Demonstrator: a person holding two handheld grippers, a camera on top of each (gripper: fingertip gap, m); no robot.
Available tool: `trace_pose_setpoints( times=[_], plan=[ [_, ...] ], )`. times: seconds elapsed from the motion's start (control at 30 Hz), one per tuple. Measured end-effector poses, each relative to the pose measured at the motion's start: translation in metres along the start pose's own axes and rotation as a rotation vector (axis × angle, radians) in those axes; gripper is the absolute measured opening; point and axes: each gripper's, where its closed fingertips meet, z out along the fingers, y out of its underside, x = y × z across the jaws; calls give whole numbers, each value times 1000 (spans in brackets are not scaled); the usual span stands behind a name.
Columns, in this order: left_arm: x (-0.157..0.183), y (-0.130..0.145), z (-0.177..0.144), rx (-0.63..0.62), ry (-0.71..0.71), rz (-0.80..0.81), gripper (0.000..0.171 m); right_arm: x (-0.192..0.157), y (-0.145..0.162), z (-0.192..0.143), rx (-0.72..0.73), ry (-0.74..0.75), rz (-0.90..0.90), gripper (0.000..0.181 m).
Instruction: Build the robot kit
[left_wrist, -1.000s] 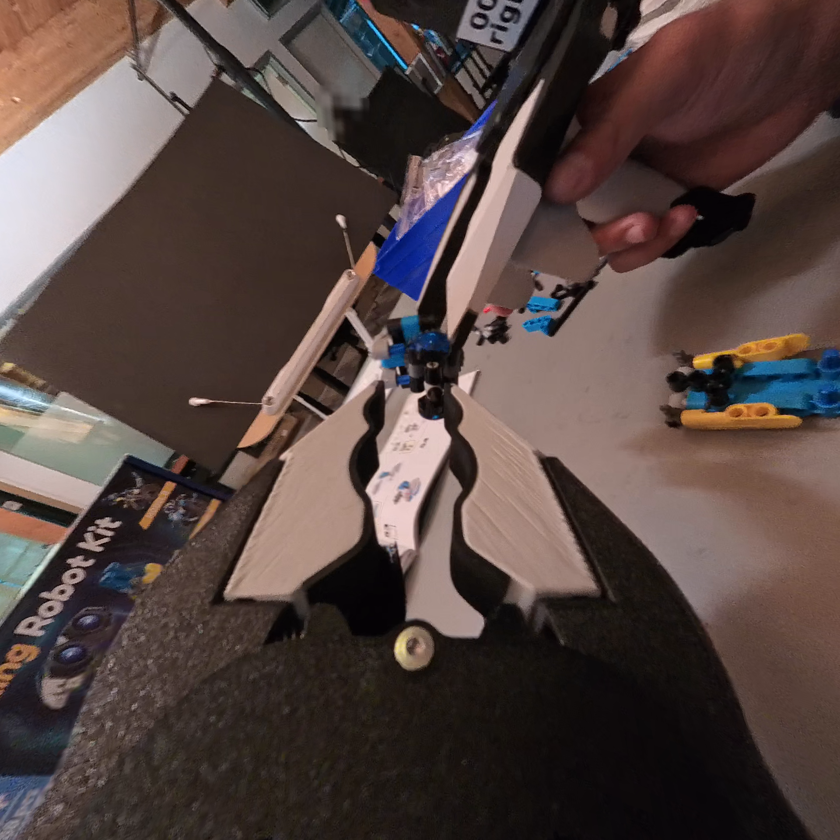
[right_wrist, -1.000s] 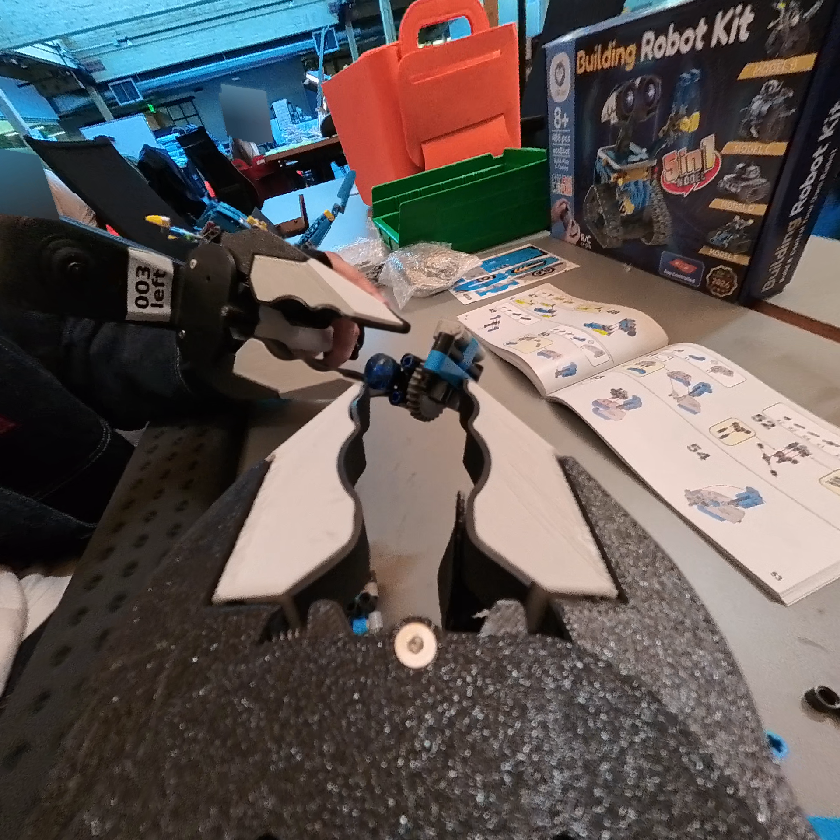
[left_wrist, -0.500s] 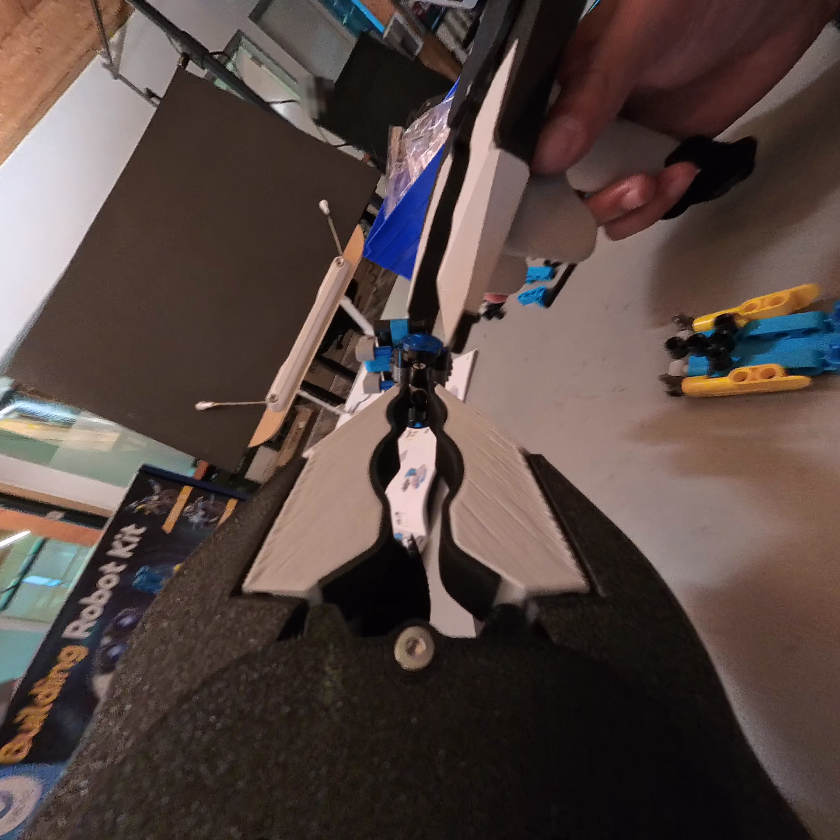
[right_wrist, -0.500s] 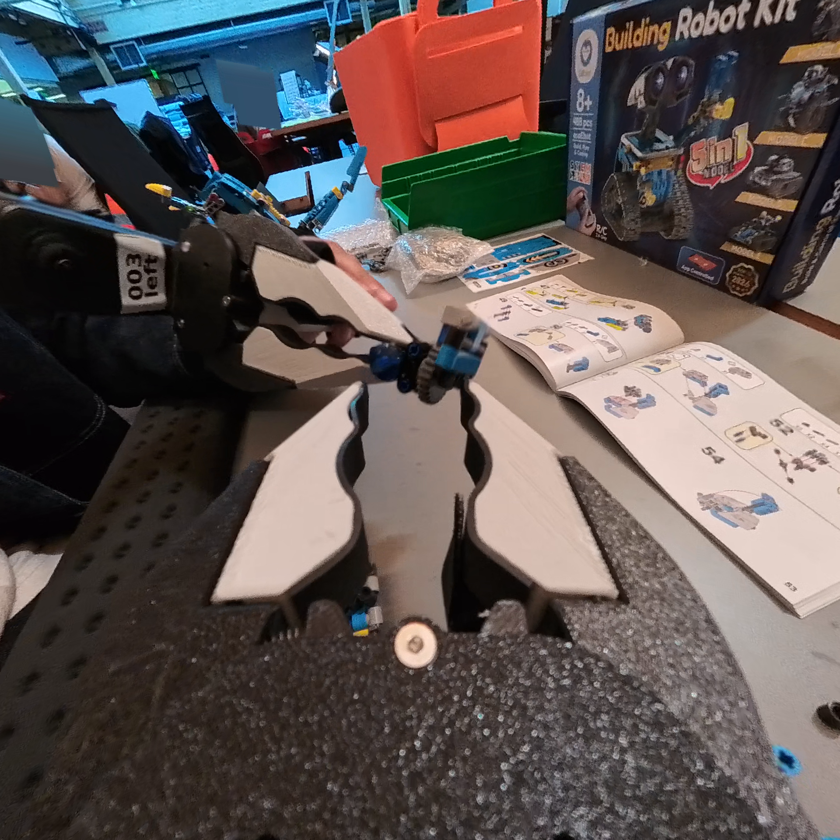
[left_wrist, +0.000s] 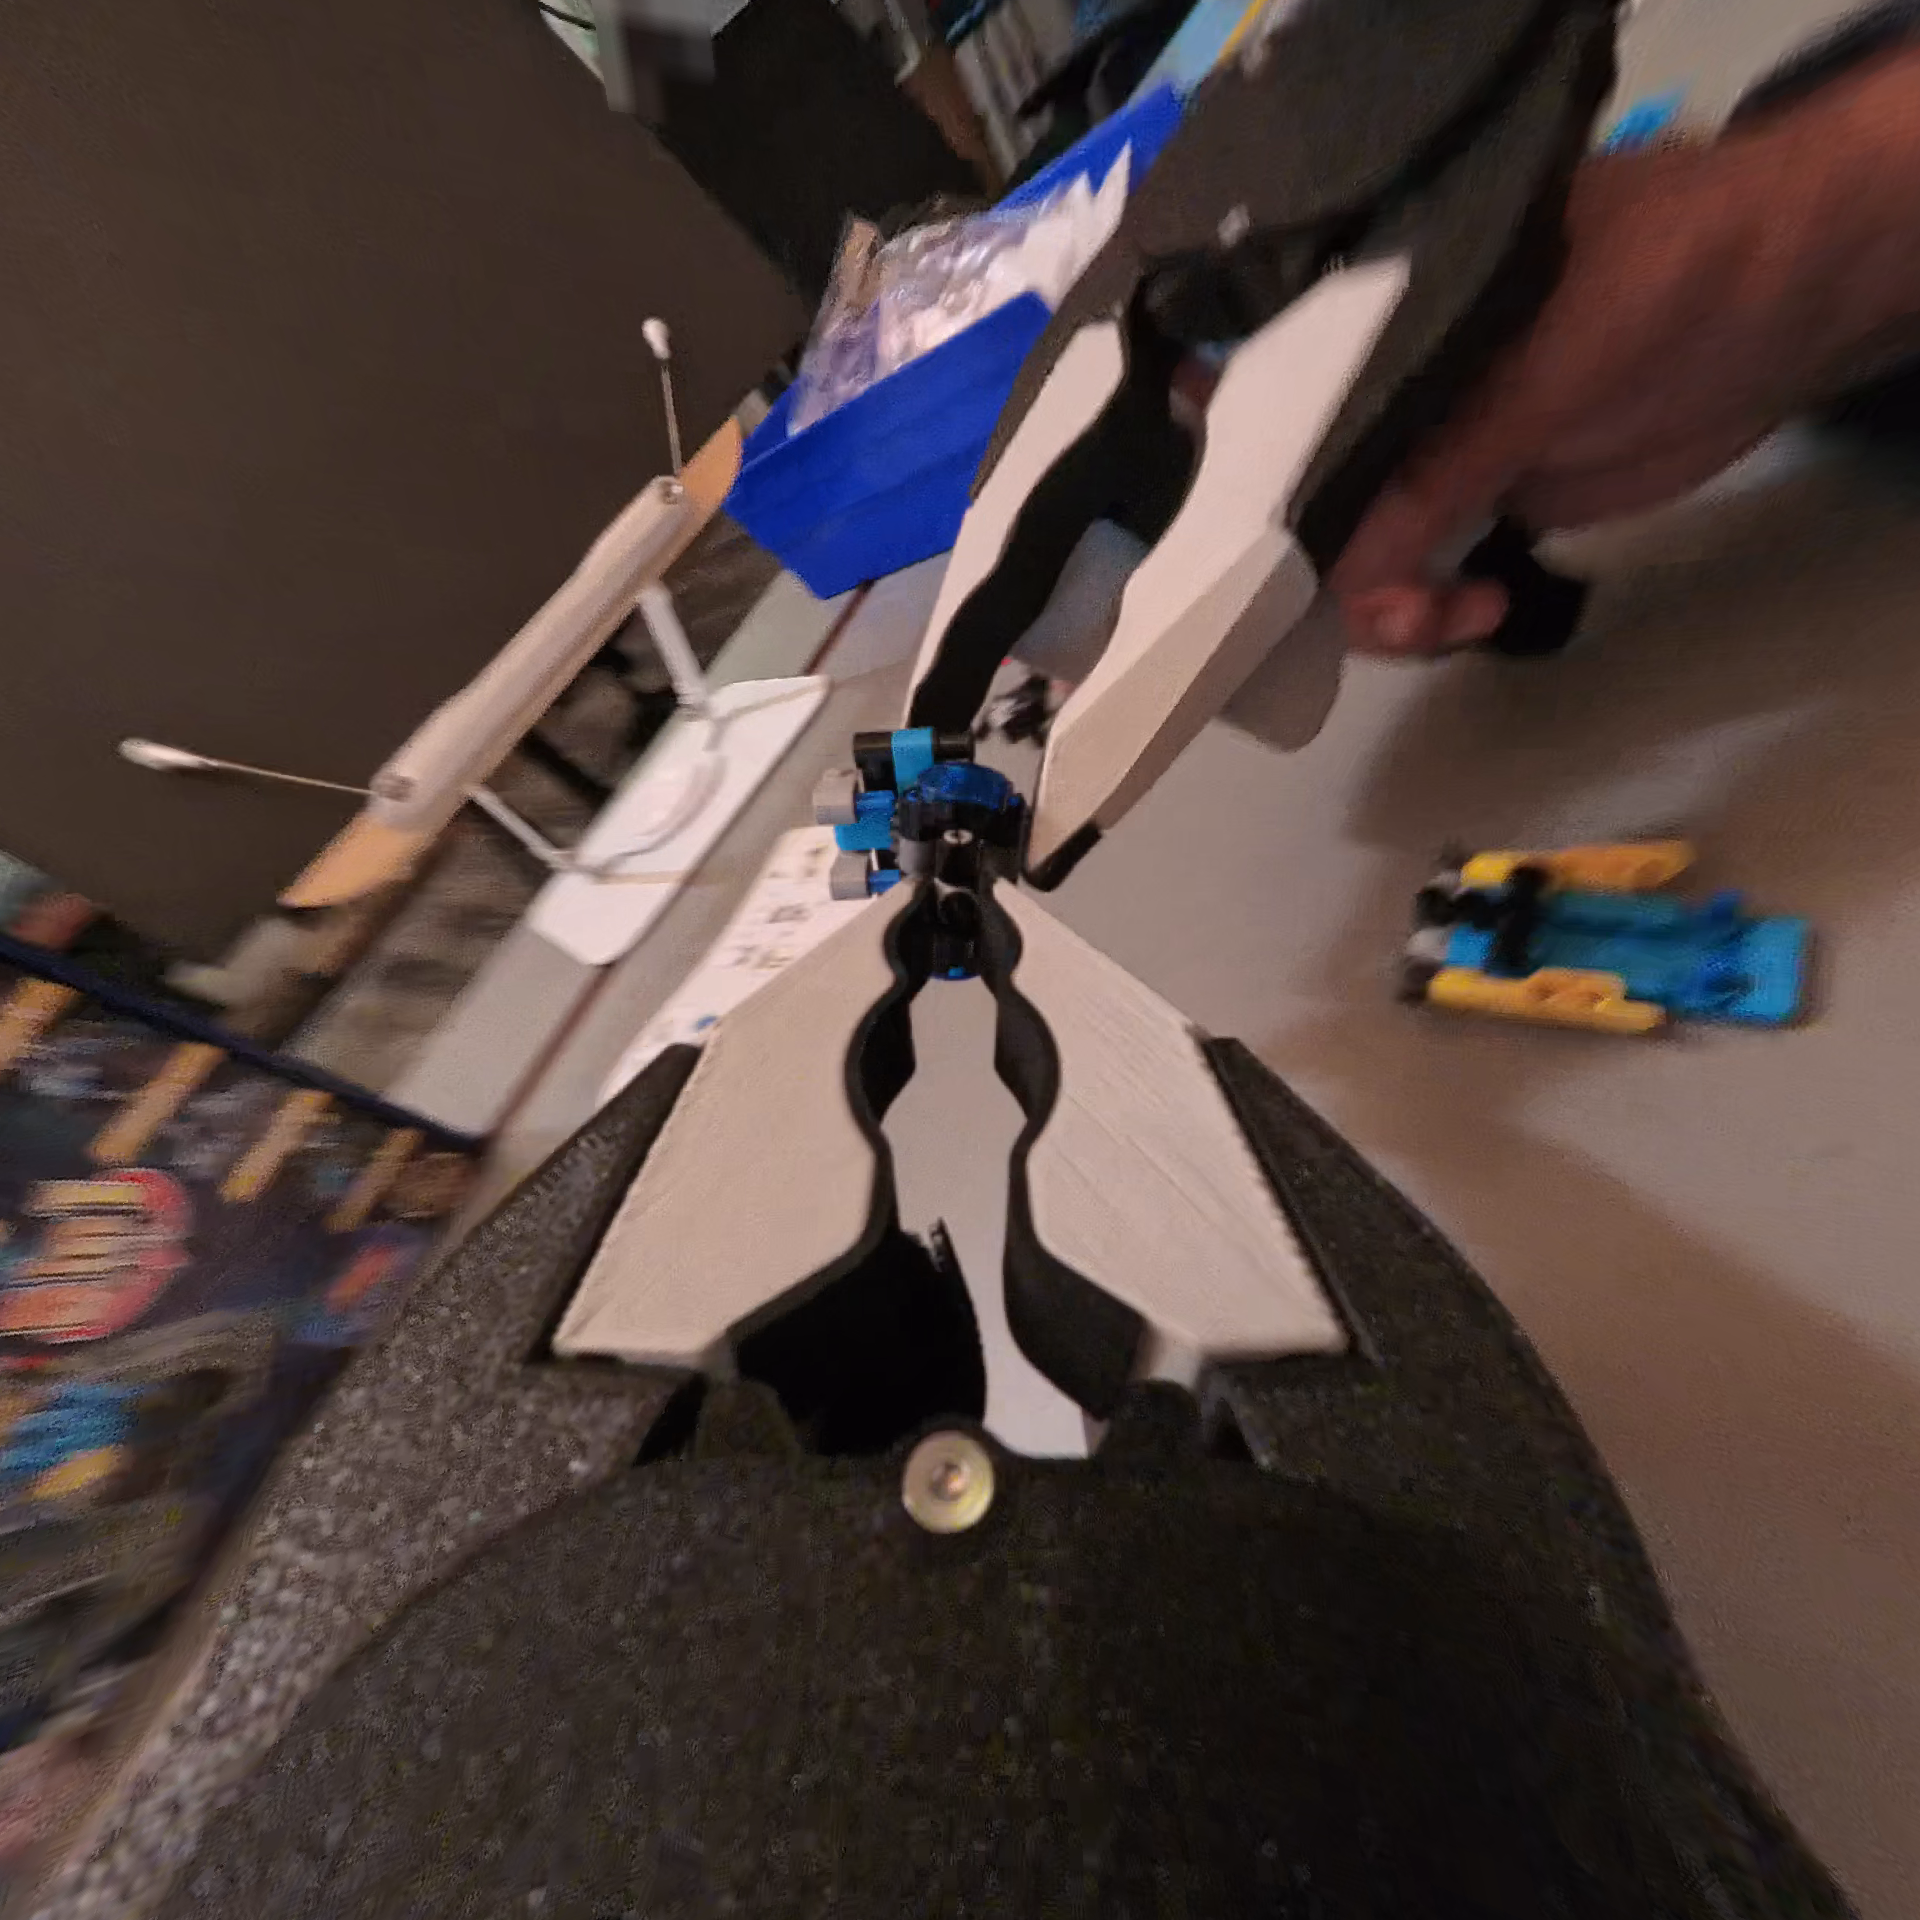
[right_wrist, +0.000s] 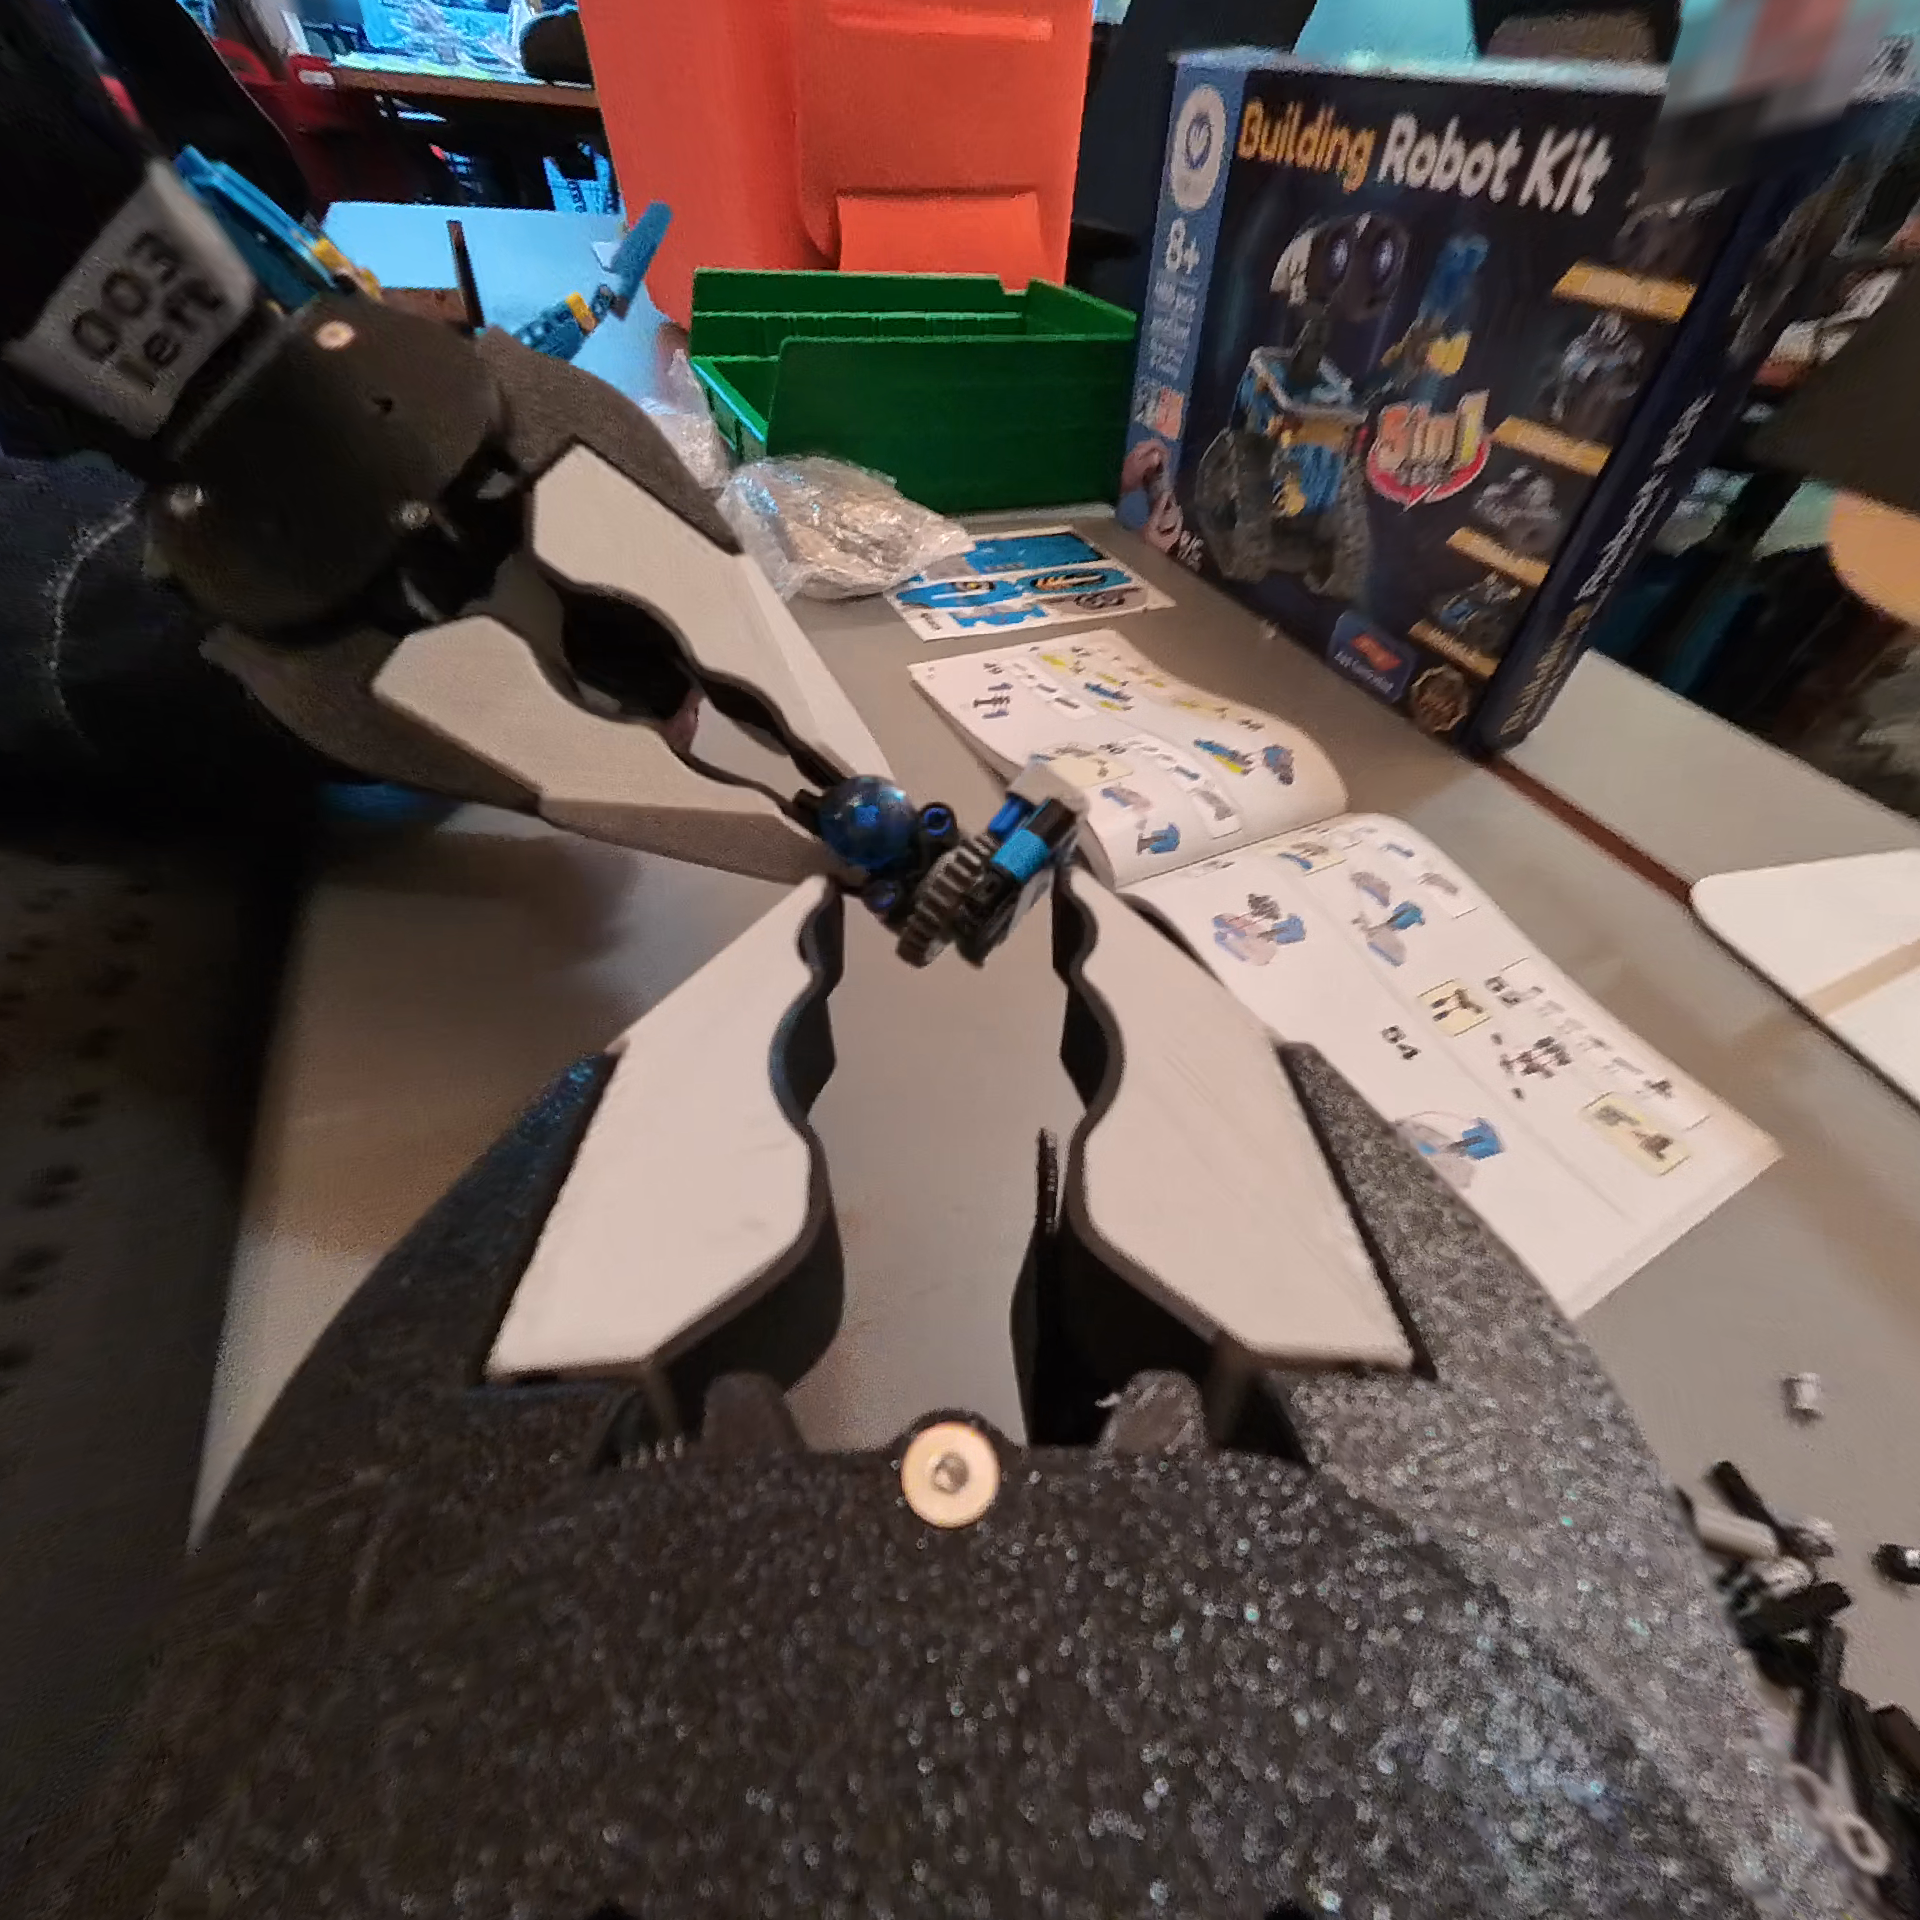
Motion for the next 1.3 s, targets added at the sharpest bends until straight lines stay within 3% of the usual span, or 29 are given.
trace_pose_setpoints(
  times=[0.23,0.7,0.87,0.9,0.97,1.1,1.2,1.3],
  plan=[
    [4,-8,-4,80,178,-309,7,-2,-6,-4,29,-41,40,36],
    [15,-12,-10,109,365,-474,8,-13,-4,-9,25,-194,151,36],
    [13,10,0,10,336,-481,6,-4,16,-1,-69,-132,151,38],
    [12,18,3,-26,325,-485,6,-2,21,-1,-103,-129,152,45],
    [14,33,7,-93,319,-482,6,5,29,-7,-143,-118,164,51],
    [22,45,11,-152,339,-473,6,2,43,-32,-181,-159,240,44],
    [32,48,10,-185,373,-436,6,-10,61,-50,-265,-159,242,44],
    [43,37,5,-135,420,-343,7,-50,67,-70,-348,-291,217,38]
  ],
)
